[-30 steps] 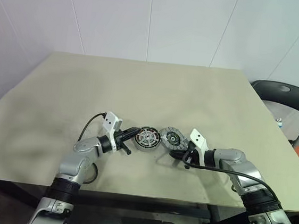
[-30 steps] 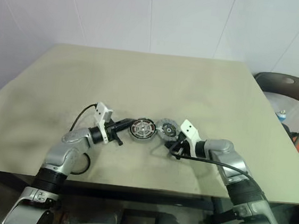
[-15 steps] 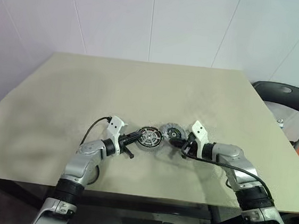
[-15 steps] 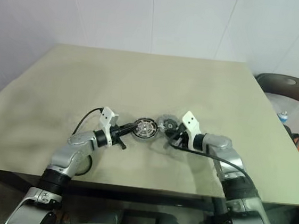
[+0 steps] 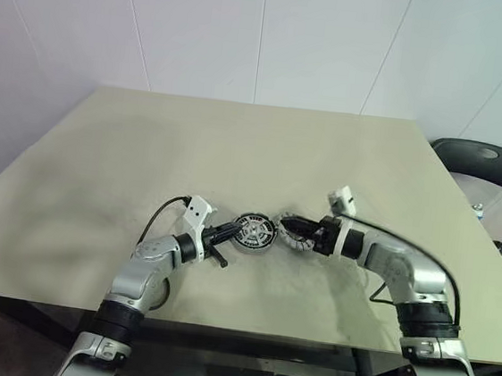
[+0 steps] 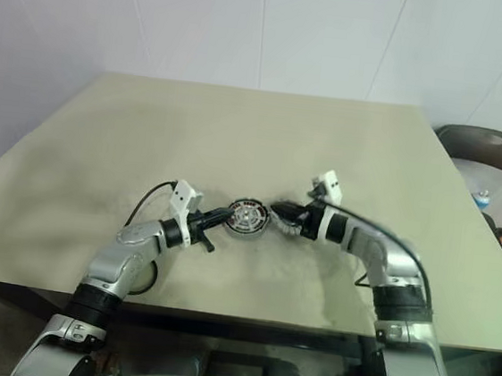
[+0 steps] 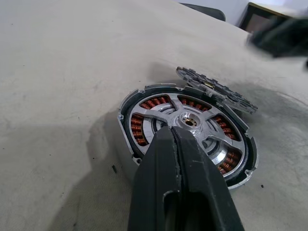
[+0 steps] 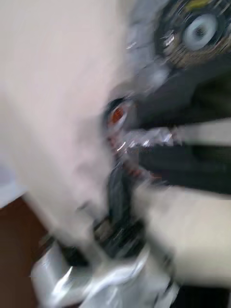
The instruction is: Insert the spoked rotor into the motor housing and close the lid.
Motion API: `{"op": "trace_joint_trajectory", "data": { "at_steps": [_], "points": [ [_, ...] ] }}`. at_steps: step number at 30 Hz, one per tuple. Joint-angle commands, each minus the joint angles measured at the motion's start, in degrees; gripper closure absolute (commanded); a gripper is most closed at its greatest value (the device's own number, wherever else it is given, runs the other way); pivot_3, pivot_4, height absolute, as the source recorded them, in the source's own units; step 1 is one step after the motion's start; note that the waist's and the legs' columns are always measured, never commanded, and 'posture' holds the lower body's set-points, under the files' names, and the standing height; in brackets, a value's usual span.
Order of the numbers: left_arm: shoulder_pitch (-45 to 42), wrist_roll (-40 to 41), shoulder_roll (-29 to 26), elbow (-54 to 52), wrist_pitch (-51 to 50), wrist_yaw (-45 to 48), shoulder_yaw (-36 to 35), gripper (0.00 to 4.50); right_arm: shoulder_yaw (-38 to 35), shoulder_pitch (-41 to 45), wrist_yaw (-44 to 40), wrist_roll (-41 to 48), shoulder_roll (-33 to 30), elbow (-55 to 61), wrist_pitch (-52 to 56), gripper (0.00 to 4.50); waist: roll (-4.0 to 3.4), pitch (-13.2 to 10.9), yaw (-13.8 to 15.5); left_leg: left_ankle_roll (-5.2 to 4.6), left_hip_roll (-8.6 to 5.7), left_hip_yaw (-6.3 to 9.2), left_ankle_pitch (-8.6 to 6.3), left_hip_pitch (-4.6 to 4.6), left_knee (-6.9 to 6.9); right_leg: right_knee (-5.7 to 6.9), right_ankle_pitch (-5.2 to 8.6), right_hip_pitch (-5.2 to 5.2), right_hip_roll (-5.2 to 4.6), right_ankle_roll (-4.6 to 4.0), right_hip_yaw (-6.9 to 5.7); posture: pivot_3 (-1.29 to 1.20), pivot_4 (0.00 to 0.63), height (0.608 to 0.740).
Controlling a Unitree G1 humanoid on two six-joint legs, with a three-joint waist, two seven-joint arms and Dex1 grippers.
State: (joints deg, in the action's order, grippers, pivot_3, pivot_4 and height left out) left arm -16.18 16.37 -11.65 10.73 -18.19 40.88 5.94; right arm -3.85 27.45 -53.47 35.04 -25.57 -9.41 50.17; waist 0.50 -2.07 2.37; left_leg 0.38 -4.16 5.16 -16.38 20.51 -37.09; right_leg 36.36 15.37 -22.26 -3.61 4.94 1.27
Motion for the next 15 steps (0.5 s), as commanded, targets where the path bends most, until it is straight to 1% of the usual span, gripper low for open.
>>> {"op": "trace_joint_trajectory", "data": {
  "at_steps": [1, 3, 5, 7, 9, 11, 13, 15],
  "points": [
    [0.32, -0.76, 0.30, 1.18, -0.53, -0.02, 1.05, 4.50, -4.58, -0.12, -1.40, 7.14, -0.76, 0.45, 7.95, 2.58, -0.02, 0.01, -0.01, -0.02, 0.00, -0.01, -0.01, 0.01, 0.00, -0.01, 0.00, 0.00, -0.01, 0.00, 0.01, 0.00, 0.000, 0.740],
    [0.55, -0.66, 0.41, 0.74, 0.32, 0.02, 0.81, 4.50, -6.28, -1.18, -0.83, 10.01, -0.89, -0.99, 13.73, 1.92, -0.02, 0.01, 0.00, -0.05, -0.01, -0.03, -0.03, 0.04, -0.01, -0.04, 0.00, 0.00, -0.03, 0.00, 0.01, 0.00, 0.000, 0.740],
    [0.61, 1.92, 1.13, -1.58, 2.64, 1.33, -1.10, 4.50, -6.58, -2.70, 1.59, 10.59, -0.44, -2.05, 18.24, 1.24, -0.02, 0.01, -0.02, -0.06, -0.01, -0.03, -0.04, 0.04, -0.01, -0.05, 0.00, 0.00, -0.05, -0.01, 0.01, 0.00, 0.000, 0.740],
    [0.42, 6.43, 1.63, -5.67, 3.32, 3.55, -3.64, 4.50, -8.68, -2.92, 6.07, 10.79, 1.23, -4.30, 21.78, 1.24, -0.02, 0.01, -0.08, -0.06, -0.01, -0.05, -0.04, 0.13, -0.01, -0.06, 0.00, -0.08, -0.05, -0.01, 0.02, 0.00, 0.000, 0.740],
    [0.24, 9.34, 0.60, -9.21, 2.61, 5.66, -5.09, 4.50, -10.45, -3.28, 8.85, 11.06, 2.53, -6.08, 24.16, 1.24, -0.02, 0.01, -0.26, -0.05, 0.02, -0.06, -0.03, 0.47, -0.05, -0.01, -0.02, -0.41, -0.05, -0.05, 0.04, 0.00, 0.000, 0.740],
    [0.34, 9.68, -1.07, -10.19, 2.31, 6.94, -5.37, 4.50, -12.53, -2.81, 12.42, 10.55, 3.93, -8.22, 25.86, 1.24, -0.06, 0.03, -0.28, -0.01, 0.02, -0.13, 0.00, 0.92, -0.12, 0.14, -0.09, -0.94, -0.04, -0.10, 0.10, 0.00, 0.000, 0.740],
    [0.55, 9.69, -2.24, -10.19, 2.39, 7.49, -5.62, 4.50, -14.70, -1.92, 15.87, 10.05, 5.07, -10.28, 27.30, 1.24, -0.15, 0.10, -0.32, -0.01, 0.02, -0.16, 0.00, 0.88, -0.07, 0.18, -0.10, -0.96, -0.02, -0.10, 0.12, 0.00, 0.000, 0.740],
    [0.72, 9.74, -2.97, -9.92, 2.56, 7.53, -6.08, 4.50, -15.33, -1.44, 17.65, 9.73, 5.18, -10.93, 28.95, 1.24, -0.18, 0.12, -0.25, -0.01, 0.02, -0.18, 0.00, 0.86, -0.08, 0.18, -0.11, -0.93, -0.01, -0.11, 0.13, 0.00, 0.000, 0.740]
  ]
}}
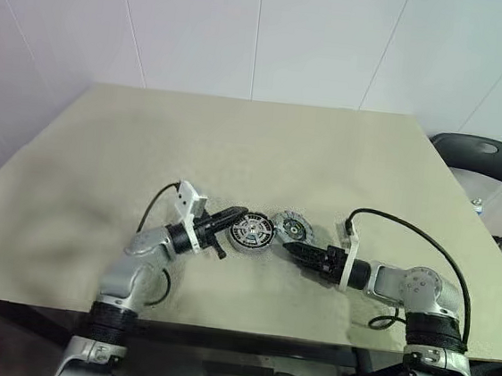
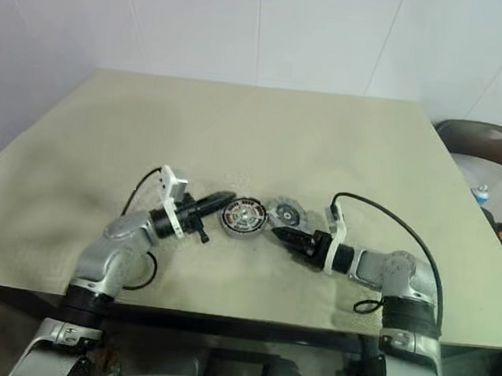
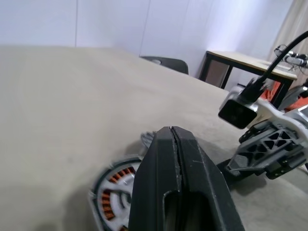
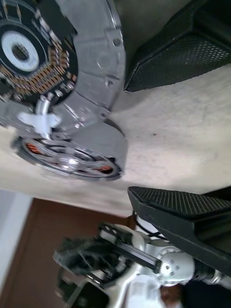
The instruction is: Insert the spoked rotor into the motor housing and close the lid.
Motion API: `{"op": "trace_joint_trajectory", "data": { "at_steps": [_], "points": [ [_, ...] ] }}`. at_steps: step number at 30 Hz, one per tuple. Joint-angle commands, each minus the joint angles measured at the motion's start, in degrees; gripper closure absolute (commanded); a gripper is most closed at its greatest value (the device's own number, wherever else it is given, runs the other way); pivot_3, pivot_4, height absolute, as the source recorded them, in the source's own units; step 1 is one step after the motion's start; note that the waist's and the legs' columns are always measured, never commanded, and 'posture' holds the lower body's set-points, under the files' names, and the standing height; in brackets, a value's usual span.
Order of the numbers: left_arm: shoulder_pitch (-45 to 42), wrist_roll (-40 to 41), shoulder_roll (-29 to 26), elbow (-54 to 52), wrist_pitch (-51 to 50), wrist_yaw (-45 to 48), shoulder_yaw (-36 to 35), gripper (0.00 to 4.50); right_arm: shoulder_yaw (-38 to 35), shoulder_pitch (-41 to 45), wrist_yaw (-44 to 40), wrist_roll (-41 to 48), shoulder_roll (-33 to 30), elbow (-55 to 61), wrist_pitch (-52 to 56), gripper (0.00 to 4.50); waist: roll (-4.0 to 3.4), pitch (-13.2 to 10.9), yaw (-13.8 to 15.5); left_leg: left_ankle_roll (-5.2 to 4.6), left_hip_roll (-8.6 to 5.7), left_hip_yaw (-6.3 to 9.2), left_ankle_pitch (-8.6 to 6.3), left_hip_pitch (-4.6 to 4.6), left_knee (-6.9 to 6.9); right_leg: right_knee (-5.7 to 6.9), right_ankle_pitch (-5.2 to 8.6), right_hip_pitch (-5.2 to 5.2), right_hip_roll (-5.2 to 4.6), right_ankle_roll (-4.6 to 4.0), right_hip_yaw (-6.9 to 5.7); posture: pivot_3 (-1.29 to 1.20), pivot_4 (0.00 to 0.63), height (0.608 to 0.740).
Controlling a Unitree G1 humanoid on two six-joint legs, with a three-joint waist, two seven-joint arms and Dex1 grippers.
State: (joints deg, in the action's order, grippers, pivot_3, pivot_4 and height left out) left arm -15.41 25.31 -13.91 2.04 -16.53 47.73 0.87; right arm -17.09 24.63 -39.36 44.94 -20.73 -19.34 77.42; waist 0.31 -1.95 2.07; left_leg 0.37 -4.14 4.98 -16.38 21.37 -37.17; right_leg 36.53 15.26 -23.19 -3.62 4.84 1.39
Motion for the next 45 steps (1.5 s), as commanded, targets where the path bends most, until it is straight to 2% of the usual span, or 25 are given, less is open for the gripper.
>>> {"op": "trace_joint_trajectory", "data": {
  "at_steps": [1, 6, 11, 17, 20, 24, 28, 34, 37, 39, 45],
  "points": [
    [0.04, 0.78, -0.96, -1.12, 1.00, 0.63, -1.14, 4.50, -2.39, 1.53, 4.67, -0.42, 0.26, -1.13, 2.59, 1.24, 0.00, 0.00, 0.06, 0.00, 0.00, 0.00, 0.00, 0.00, -0.04, 0.00, -0.01, 0.02, 0.00, -0.02, 0.00, 0.00, 0.000, 0.740],
    [0.35, 0.66, -0.98, -1.21, 1.31, 0.16, -0.86, 4.50, -5.10, 3.61, 10.64, -2.49, 0.50, -4.53, 1.78, 1.24, -0.01, 0.03, 0.08, -0.02, -0.01, 0.00, 0.00, -0.12, -0.21, -0.02, -0.04, 0.24, 0.03, -0.03, 0.00, 0.00, 0.000, 0.740],
    [0.93, 0.18, -0.39, -1.34, 1.62, -0.36, -0.11, 4.50, -8.36, 6.51, 15.09, -2.99, 2.08, -8.67, -3.55, 1.24, -0.01, 0.02, 0.01, -0.04, 0.00, -0.02, -0.01, -0.98, -0.19, -0.20, -0.03, 1.14, 0.06, -0.03, 0.01, 0.00, 0.000, 0.740],
    [0.84, -0.07, -0.29, -0.82, 1.87, -0.81, 0.09, 4.50, -11.68, 8.57, 16.02, -1.78, 2.89, -14.53, -9.54, 1.24, -0.03, 0.02, 0.07, -0.16, 0.00, -0.03, 0.07, -1.05, -0.29, -0.25, -0.11, 1.30, 0.11, 0.11, 0.00, 0.00, 0.000, 0.740],
    [0.74, -0.29, -0.34, -0.61, 1.97, -1.04, 0.12, 4.50, -10.61, 7.78, 13.79, -1.62, 3.20, -15.03, -10.85, 1.82, -0.03, 0.02, 0.03, -0.17, -0.01, -0.04, 0.07, -1.02, -0.28, -0.31, -0.19, 1.30, 0.11, 0.25, 0.00, 0.00, 0.000, 0.740],
    [0.64, -1.09, -0.43, 0.03, 2.39, -1.30, 0.30, 4.50, -8.61, 7.32, 10.60, -2.51, 3.53, -15.85, -12.86, 3.21, 0.08, 0.10, -0.13, -0.17, 0.01, -0.08, 0.07, -0.99, -0.15, -0.32, -0.21, 1.18, 0.10, 0.28, 0.06, 0.00, 0.000, 0.740],
    [0.46, -1.56, -0.47, 0.53, 2.82, -1.60, 0.24, 4.50, -5.54, 7.13, 5.86, -1.39, 4.48, -9.17, -14.83, 4.37, 0.14, 0.15, -1.19, -0.16, 0.01, -0.08, 0.07, -1.08, -0.23, -0.33, -0.21, 1.32, 0.09, 0.27, 0.06, 0.00, 0.000, 0.740],
    [0.50, -1.68, -1.02, 1.70, 3.49, -1.83, -0.23, 4.50, -2.71, 8.31, 5.08, -0.49, 5.07, 0.89, -16.63, 4.37, -0.04, 0.05, -1.61, -0.16, 0.01, -0.11, 0.08, -0.60, -0.04, -0.28, -0.30, 0.68, 0.08, 0.43, 0.12, 0.00, 0.000, 0.740],
    [0.42, -1.74, -1.17, 2.14, 3.72, -1.76, -0.40, 4.50, 0.25, 9.41, 6.18, -3.22, 4.23, 5.52, -20.03, 4.37, -0.06, 0.06, -1.55, -0.11, 0.00, -0.10, 0.11, 0.14, 0.02, -0.15, -0.31, -0.13, 0.06, 0.40, 0.12, 0.00, 0.000, 0.740],
    [0.40, -1.81, -1.19, 2.30, 3.79, -1.79, -0.42, 4.50, 3.03, 9.78, 6.51, -6.06, 3.12, 7.86, -22.31, 4.37, -0.06, 0.06, -1.52, -0.09, -0.02, -0.12, 0.12, 0.24, 0.03, -0.17, -0.32, -0.24, 0.03, 0.39, 0.13, 0.00, 0.000, 0.740],
    [0.41, -2.00, -0.92, 2.51, 4.03, -2.03, -0.43, 4.50, 18.71, 7.44, 4.51, -20.27, -3.63, 13.03, -31.27, 4.37, -0.06, 0.06, -1.38, -0.15, -0.09, -0.14, 0.07, 0.23, 0.02, -0.28, -0.32, -0.15, -0.04, 0.39, 0.12, 0.00, 0.000, 0.740]
  ]
}}
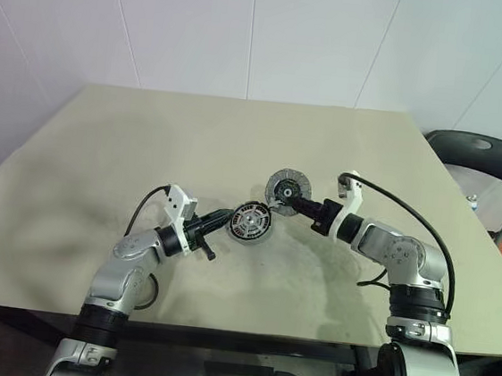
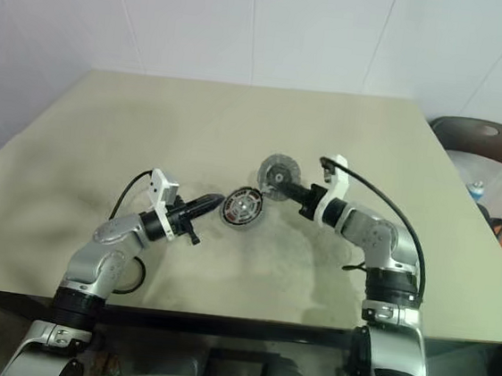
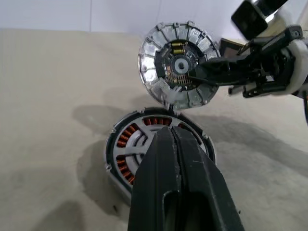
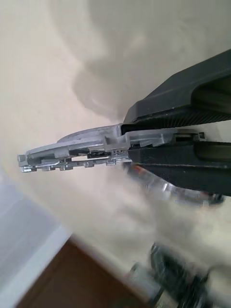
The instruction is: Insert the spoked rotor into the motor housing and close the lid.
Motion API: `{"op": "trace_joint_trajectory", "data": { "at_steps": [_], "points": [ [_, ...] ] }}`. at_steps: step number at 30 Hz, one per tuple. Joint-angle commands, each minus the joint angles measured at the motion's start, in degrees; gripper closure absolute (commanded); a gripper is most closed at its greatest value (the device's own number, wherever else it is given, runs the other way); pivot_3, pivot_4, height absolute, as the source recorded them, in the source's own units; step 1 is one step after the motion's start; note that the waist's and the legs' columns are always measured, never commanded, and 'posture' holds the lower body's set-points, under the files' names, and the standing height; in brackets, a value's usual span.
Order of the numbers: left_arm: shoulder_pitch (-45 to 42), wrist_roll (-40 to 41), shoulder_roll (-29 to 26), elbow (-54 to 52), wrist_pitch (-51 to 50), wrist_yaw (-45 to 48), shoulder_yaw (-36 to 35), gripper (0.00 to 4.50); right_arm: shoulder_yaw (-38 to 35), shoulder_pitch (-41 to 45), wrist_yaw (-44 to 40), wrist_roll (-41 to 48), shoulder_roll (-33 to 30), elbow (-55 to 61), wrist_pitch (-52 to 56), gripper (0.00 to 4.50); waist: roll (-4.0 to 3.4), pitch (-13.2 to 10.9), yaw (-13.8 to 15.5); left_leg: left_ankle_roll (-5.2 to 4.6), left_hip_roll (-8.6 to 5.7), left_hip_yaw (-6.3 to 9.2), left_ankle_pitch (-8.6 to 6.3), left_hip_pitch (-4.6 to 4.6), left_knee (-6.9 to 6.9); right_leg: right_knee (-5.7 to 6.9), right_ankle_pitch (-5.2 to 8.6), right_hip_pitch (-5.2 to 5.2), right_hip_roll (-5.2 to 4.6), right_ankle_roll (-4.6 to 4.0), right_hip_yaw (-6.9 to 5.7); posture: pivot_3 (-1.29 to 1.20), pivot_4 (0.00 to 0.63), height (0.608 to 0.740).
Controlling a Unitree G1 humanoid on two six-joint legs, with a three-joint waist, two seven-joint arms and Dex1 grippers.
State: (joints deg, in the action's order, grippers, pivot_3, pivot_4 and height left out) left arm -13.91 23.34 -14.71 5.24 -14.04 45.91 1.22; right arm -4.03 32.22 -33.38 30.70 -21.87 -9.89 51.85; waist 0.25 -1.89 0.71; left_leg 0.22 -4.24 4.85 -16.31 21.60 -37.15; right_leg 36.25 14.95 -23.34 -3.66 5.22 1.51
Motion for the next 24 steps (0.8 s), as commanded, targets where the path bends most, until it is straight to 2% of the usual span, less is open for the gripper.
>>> {"op": "trace_joint_trajectory", "data": {
  "at_steps": [1, 7, 13, 15, 16, 20, 24],
  "points": [
    [-1.08, -0.06, -0.06, -0.68, 1.59, -0.24, -0.81, 4.50, 7.66, -0.47, -1.48, -8.50, -3.32, 3.64, -8.11, 4.37, 0.00, 0.00, -0.03, 0.00, 0.00, 0.00, 0.00, -0.02, 0.01, 0.00, 0.00, 0.00, 0.00, 0.00, 0.00, 0.00, 0.000, 0.740],
    [-0.78, -0.03, 0.14, -0.56, 1.76, -0.38, -0.82, 4.50, 13.82, -0.89, -2.19, -17.08, -5.26, 5.27, -17.27, 4.37, 0.00, 0.00, -0.05, 0.01, 0.04, 0.00, 0.01, -0.14, 0.00, 0.02, 0.00, 0.11, 0.05, -0.01, -0.01, 0.00, 0.000, 0.740],
    [-0.65, -0.09, 0.14, -0.38, 1.87, -0.48, -0.68, 4.50, 14.85, -0.09, -4.74, -16.83, -5.05, 11.12, -14.76, 4.37, 0.00, 0.00, -0.01, 0.03, 0.04, 0.01, 0.02, -0.15, -0.03, 0.04, -0.02, 0.13, 0.06, -0.03, -0.01, 0.00, 0.000, 0.740],
    [-0.71, -0.14, 0.10, -0.14, 1.94, -0.46, -0.69, 4.50, 14.75, 0.14, -5.63, -16.50, -5.36, 12.41, -13.74, 3.63, 0.00, 0.00, -0.02, 0.03, 0.04, 0.01, 0.02, -0.14, -0.01, 0.03, -0.02, 0.11, 0.06, -0.03, 0.00, 0.00, 0.000, 0.740],
    [-0.74, -0.17, 0.07, 0.00, 1.99, -0.44, -0.70, 4.50, 14.43, 0.33, -5.89, -16.27, -5.28, 12.90, -13.47, 3.40, 0.00, 0.00, -0.01, 0.03, 0.04, 0.01, 0.02, -0.14, 0.00, 0.03, -0.02, 0.10, 0.06, -0.03, 0.00, 0.00, 0.000, 0.740],
    [-0.80, -0.32, 0.21, 0.45, 2.19, -0.51, -0.60, 4.50, 8.16, 1.37, -7.15, -7.58, -1.82, 13.63, -6.01, 2.07, 0.00, 0.00, 0.00, 0.03, 0.05, 0.02, 0.02, -0.15, 0.00, 0.03, -0.02, 0.11, 0.06, -0.04, -0.01, 0.00, 0.000, 0.740],
    [-0.82, -0.42, 0.31, 0.98, 2.47, -0.51, -0.58, 4.50, 3.80, 1.91, -7.36, -3.17, -0.82, 10.33, -1.75, 2.07, 0.00, 0.00, 0.17, 0.02, 0.04, 0.03, 0.02, -0.15, -0.04, 0.03, -0.03, 0.15, 0.05, -0.06, -0.02, 0.00, 0.000, 0.740]
  ]
}}
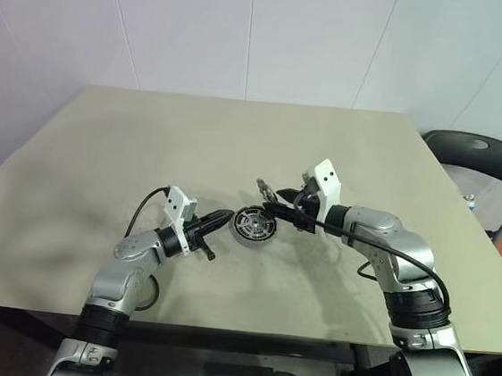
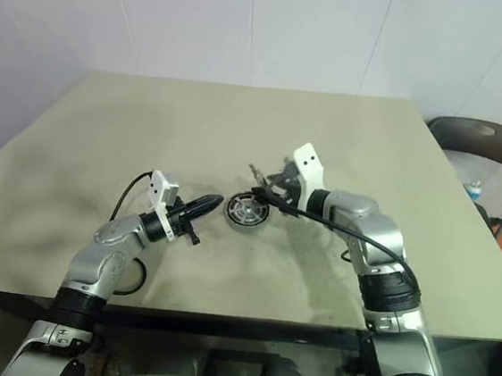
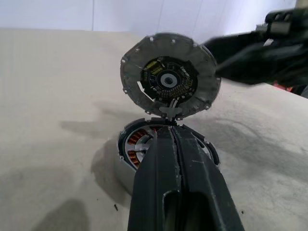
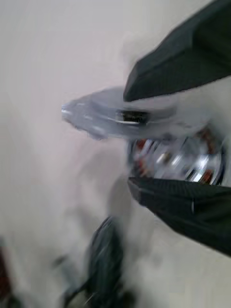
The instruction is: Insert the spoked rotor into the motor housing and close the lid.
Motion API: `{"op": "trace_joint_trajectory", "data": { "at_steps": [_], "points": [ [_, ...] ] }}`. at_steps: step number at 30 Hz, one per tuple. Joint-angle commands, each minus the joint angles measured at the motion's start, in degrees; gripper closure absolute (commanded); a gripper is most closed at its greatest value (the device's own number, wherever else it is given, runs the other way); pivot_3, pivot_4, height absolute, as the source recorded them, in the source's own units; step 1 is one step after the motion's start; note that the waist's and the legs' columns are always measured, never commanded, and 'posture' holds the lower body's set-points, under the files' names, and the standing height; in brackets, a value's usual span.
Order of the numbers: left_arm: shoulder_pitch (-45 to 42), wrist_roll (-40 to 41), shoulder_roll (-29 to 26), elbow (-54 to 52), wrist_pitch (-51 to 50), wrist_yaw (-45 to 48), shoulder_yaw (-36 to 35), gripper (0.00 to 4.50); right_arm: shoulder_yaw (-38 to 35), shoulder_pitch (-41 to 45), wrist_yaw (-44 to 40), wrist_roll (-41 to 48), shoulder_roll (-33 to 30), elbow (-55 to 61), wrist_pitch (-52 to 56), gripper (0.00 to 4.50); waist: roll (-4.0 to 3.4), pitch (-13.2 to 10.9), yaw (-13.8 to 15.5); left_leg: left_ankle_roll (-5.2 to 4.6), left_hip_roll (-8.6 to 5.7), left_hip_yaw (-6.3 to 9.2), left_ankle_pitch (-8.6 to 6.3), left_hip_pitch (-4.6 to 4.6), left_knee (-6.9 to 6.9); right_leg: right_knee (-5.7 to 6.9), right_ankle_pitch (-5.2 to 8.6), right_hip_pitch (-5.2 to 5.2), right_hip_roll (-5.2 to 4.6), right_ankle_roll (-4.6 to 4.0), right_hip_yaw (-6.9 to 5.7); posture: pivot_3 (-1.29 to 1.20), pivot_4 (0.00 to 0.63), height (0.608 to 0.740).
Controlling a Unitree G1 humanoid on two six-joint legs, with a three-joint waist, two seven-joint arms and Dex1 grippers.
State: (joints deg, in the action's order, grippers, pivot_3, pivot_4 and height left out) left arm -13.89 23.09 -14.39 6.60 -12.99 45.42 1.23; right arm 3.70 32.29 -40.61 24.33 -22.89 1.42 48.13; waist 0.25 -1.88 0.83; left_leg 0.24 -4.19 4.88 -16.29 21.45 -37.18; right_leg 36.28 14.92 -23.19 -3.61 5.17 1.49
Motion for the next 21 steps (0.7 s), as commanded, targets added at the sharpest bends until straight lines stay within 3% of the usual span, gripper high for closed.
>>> {"op": "trace_joint_trajectory", "data": {
  "at_steps": [1, 7, 12, 21],
  "points": [
    [-0.82, -0.24, 0.01, -0.18, 1.57, -0.02, -0.58, 4.50, -4.04, 1.77, -0.16, 2.88, -0.13, -2.29, 1.72, 2.07, 0.01, 0.00, 0.03, 0.00, -0.01, 0.00, 0.00, 0.00, 0.00, 0.00, 0.00, 0.01, -0.01, 0.00, -0.01, 0.00, 0.000, 0.740],
    [-0.98, -0.35, -0.31, 0.58, 2.12, -0.11, -0.80, 4.50, -4.34, 1.90, -0.25, 2.57, -0.31, -5.27, 0.29, 2.07, 0.00, 0.01, -0.23, 0.00, 0.02, -0.02, 0.00, 0.00, 0.04, 0.00, -0.01, -0.04, 0.01, -0.01, 0.01, 0.00, 0.000, 0.740],
    [-1.01, 0.27, -0.27, 0.05, 2.21, 0.03, -1.02, 4.50, -9.11, 2.93, 2.95, 5.40, 3.75, -7.72, 0.23, 2.07, 0.00, 0.01, -0.16, 0.00, 0.02, -0.02, 0.00, 0.00, 0.01, 0.01, -0.02, -0.03, 0.01, -0.02, 0.01, 0.00, 0.000, 0.740],
    [-1.98, 2.04, -3.48, -0.83, 2.02, 2.61, -3.45, 4.50, 5.01, 1.46, 3.68, -5.56, 9.26, -9.61, -10.94, 2.07, -0.01, 0.02, -0.63, 0.05, 0.02, -0.03, 0.03, -0.01, 0.02, 0.09, -0.02, -0.09, 0.03, -0.03, 0.01, 0.00, 0.000, 0.740]
  ]
}}
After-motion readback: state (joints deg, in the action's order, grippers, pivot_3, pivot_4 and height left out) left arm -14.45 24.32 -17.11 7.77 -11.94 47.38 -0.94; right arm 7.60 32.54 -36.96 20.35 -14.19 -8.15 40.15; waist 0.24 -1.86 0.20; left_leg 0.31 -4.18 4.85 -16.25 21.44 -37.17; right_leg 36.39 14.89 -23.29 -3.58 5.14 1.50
